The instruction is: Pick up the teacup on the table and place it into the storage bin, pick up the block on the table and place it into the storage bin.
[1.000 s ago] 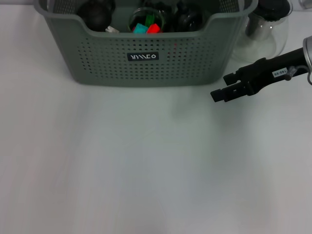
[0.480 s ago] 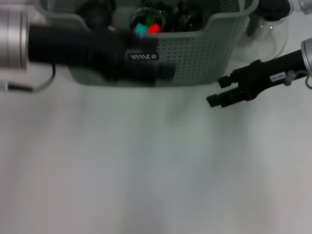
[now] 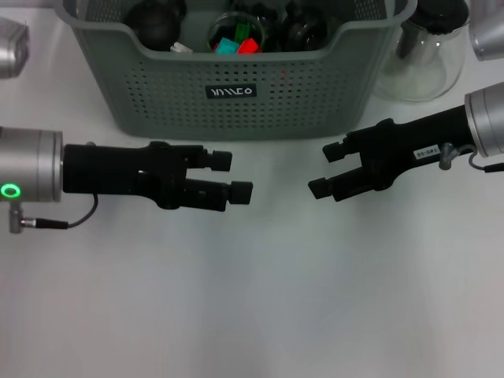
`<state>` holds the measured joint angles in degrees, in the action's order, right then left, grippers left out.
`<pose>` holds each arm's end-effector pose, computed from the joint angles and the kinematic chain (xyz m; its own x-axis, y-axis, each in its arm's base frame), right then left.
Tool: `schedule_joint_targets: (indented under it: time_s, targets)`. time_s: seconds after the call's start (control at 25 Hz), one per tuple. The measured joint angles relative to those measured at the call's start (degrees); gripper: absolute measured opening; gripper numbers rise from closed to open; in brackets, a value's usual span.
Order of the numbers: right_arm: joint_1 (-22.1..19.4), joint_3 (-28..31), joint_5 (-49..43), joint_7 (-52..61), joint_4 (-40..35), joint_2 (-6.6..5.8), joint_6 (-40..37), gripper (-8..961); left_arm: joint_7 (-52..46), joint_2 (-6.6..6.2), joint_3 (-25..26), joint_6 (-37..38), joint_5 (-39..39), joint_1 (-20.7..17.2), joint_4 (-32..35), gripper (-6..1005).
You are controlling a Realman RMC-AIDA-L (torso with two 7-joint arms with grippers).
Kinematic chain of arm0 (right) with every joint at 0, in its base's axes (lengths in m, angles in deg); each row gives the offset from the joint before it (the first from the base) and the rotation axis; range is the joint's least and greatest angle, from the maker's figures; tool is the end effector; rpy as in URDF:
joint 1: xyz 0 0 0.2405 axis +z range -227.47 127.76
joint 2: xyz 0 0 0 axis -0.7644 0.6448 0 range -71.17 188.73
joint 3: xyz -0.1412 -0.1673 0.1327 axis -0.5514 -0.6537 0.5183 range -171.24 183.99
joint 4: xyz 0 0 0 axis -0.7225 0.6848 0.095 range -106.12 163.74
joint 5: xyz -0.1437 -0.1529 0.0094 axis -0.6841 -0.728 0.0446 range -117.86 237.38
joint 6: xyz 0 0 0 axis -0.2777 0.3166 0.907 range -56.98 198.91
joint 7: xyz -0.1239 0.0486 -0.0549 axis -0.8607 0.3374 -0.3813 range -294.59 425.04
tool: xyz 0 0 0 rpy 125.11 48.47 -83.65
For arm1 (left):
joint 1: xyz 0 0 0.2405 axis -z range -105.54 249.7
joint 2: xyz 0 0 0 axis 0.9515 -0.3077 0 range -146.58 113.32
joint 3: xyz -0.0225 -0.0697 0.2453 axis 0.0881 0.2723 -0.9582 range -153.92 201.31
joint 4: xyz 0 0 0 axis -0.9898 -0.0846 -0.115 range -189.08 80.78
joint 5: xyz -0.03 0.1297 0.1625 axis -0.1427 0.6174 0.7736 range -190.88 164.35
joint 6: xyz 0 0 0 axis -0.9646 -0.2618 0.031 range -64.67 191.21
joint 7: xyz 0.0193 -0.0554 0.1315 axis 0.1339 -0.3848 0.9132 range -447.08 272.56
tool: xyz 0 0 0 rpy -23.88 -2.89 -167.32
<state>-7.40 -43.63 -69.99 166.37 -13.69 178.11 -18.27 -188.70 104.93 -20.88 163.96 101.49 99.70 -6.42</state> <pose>0.2051 0.3622 -0.0237 0.8773 -0.4566 -0.1481 -0.4620 -0.8869 -0.0021 -0.2357 0.3025 0.0004 0.6770 0.5828 0.4495 0.5811 -0.7981 0.1594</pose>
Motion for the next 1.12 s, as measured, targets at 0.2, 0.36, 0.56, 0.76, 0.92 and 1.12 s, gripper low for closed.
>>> schedule_joint_targets:
  time_s: [0.2,0.36,0.56,0.76,0.92,1.12]
  targets:
    - [-1.42,0.20,2.03,-3.83,0.06,-0.10,-0.95,888,1.25,0.17,-0.27,-2.65,0.98,-0.35,-1.09,881]
    - [-3.28,1.49,3.42,-9.73,0.15,-0.17,-0.21,917,7.34,0.17,-0.68,-7.92,1.06,0.97,-5.18,880]
    - [-4.78,4.94,3.97,-16.11,1.87,0.05,1.80,944,13.90,0.17,-0.88,-12.37,1.06,2.25,-8.35,873]
    - [-4.83,6.28,3.98,-19.45,5.56,0.04,4.18,944,16.31,0.44,-2.55,-18.92,1.06,3.63,-11.82,873]
    - [-4.82,6.23,3.96,-19.49,6.68,0.22,6.32,945,16.51,1.23,-4.22,-21.61,1.05,3.94,-12.37,873]
    - [-4.57,6.32,3.94,-19.16,6.77,0.38,6.69,945,16.42,1.36,-4.85,-21.87,1.03,3.94,-12.31,873]
